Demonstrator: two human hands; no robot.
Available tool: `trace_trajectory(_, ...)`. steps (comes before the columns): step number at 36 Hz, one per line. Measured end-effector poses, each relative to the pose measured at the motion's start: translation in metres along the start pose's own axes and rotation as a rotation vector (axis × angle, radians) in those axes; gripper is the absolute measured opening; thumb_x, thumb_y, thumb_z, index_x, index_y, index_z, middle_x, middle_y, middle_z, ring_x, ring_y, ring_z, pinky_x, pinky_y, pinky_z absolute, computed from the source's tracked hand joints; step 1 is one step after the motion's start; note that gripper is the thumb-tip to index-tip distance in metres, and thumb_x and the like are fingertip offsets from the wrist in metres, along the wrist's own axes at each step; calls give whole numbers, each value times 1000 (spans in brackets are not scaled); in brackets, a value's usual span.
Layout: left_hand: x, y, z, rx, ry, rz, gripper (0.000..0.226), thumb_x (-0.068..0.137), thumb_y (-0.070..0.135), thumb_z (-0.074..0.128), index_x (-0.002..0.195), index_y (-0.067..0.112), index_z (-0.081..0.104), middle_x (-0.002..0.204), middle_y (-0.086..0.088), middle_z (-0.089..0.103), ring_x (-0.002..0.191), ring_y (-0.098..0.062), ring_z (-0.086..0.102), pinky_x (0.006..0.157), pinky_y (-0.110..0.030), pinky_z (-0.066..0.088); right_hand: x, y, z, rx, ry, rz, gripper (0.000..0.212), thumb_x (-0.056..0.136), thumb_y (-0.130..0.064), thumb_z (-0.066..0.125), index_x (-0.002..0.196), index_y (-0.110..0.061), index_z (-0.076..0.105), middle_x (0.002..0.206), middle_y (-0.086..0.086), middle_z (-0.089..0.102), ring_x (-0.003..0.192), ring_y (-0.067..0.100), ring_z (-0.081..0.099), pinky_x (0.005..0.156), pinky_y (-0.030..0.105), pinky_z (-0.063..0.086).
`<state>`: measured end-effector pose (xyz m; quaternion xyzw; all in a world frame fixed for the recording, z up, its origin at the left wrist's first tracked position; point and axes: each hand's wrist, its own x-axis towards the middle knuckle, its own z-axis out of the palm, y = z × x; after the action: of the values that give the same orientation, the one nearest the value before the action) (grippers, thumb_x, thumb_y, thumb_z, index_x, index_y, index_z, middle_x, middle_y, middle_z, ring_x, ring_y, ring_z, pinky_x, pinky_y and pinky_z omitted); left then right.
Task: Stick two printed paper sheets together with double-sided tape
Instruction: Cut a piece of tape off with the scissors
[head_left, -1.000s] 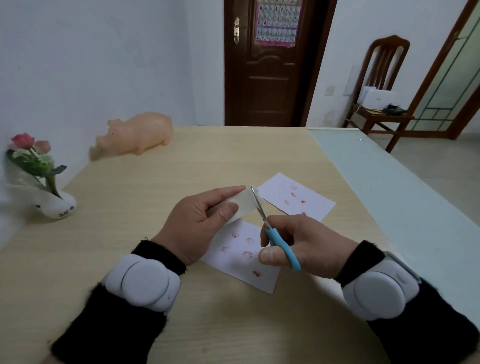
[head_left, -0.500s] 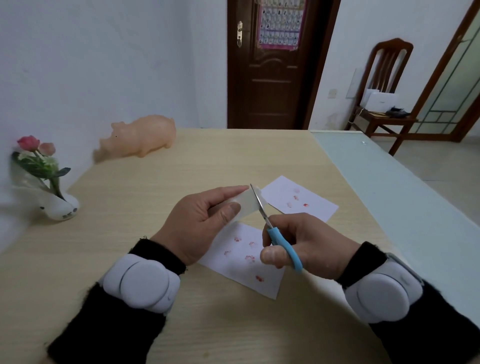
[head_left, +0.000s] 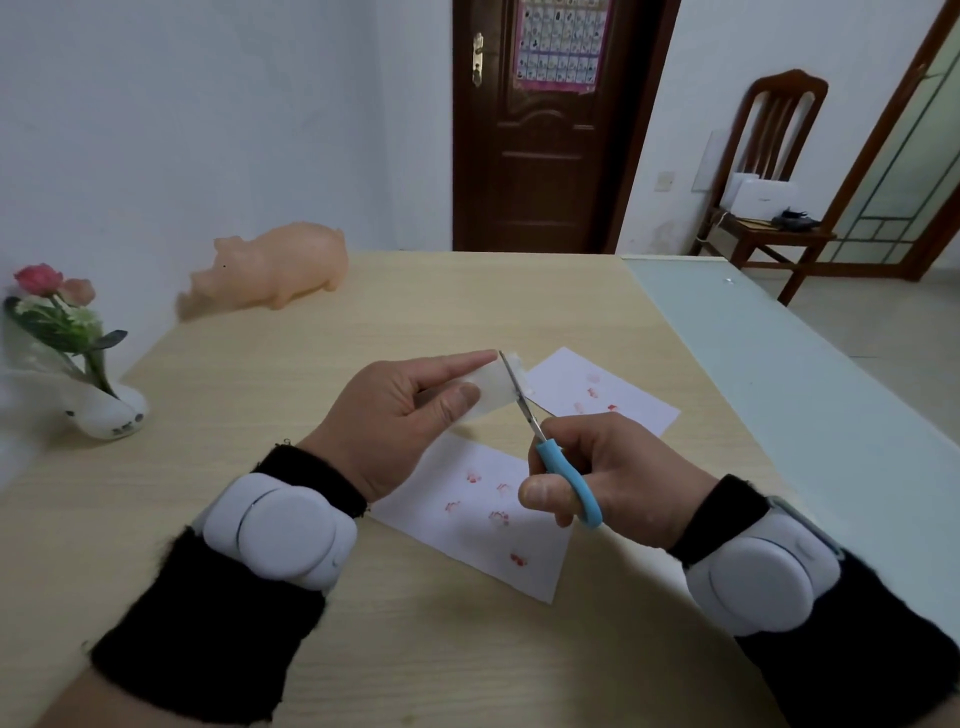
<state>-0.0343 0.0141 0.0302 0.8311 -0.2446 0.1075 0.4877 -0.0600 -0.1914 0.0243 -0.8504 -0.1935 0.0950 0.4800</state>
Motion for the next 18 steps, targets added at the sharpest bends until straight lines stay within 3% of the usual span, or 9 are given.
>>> trace_trajectory(3,0,-2,0,-8,11,-5,28,81,34,54,102,52,58,86,30,67,97,5,62,85,-13,46,1,1,1,-4,9,-5,47,53,-60,68,65,-16,58,52,-2,60,54,13,57,60,29,48)
trace_trajectory(12,2,-3,-1,-21,3,5,28,82,33,53,104,50,58,93,44,59,100,11,59,86,-8,44,2,4,3,-41,60,-36,43,55,-60,67,62,-19,57,48,-3,59,50,8,53,55,22,44)
trace_trajectory(15,2,-2,-1,-28,7,4,28,82,33,53,104,49,58,93,43,60,99,11,59,84,-6,42,2,3,3,-66,66,-51,45,58,-58,78,61,-18,56,48,-3,59,50,8,52,56,24,44)
trace_trajectory(18,2,-2,-1,-24,10,5,28,82,33,53,105,49,58,92,43,60,99,11,59,84,-6,42,2,1,3,-81,78,-52,45,57,-58,66,63,-15,57,48,-3,59,49,9,53,56,27,46)
